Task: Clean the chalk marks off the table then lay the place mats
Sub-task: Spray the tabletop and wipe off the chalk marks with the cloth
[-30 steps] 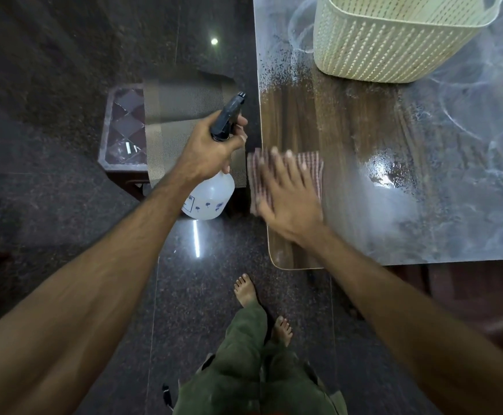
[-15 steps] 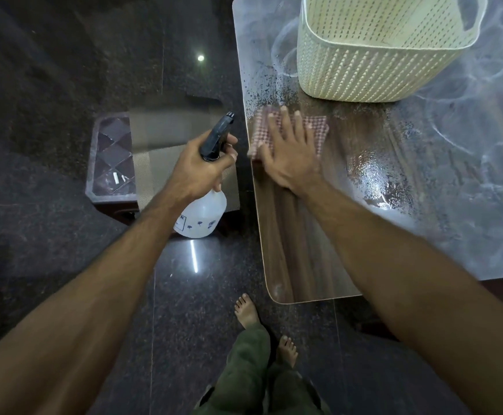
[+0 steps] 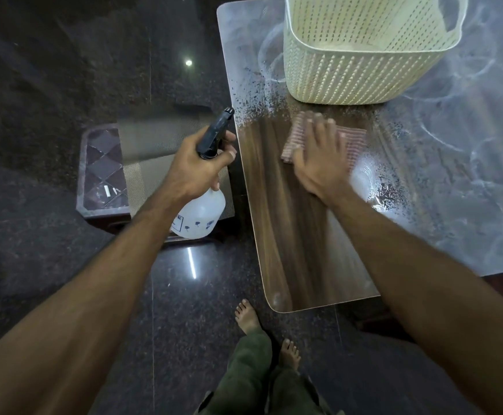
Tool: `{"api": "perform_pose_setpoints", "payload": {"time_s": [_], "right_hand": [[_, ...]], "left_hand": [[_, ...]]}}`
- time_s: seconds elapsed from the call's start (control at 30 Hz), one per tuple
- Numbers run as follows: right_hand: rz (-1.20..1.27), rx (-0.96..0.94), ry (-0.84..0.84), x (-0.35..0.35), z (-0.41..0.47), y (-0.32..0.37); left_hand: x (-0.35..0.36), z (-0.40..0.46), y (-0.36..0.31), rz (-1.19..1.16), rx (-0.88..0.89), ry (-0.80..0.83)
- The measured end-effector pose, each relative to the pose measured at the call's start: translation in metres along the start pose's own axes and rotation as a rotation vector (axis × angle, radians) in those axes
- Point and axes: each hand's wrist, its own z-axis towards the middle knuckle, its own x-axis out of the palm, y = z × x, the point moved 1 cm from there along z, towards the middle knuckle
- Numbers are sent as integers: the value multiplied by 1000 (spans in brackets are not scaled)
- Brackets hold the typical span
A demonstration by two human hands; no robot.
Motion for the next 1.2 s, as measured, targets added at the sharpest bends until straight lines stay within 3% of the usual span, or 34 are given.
{"api": "perform_pose_setpoints", "payload": {"time_s": [0.13,0.23,0.4,0.5,0.73,0.93,1.0,1.1,1.2], "right_hand": [[-24,-168,11,10,-24,40],[-29,-204,43,14,-70,12],[-46,152,-50,-6,-43,-85],[0,225,-36,-10,-20,-82],[9,-172,104,24,-124,17],[-78,-429,191,31,-241,-11],[-114,-446,200,29,-239,-38],[-130,-318,190,21,-212,-64],[-84,-198,148,16,-189,-46]], "left_hand": [[7,5,-5,-26,24,21],[10,12,-8,-42,23,39],[11,15,-8,-35,31,62],[14,13,-9,-18,30,60],[33,5,-19,10,9,76],[52,-6,-27,-23,13,63],[58,-13,-30,-14,15,51],[64,-25,-33,-16,23,28],[68,-35,-35,-34,26,11]]}}
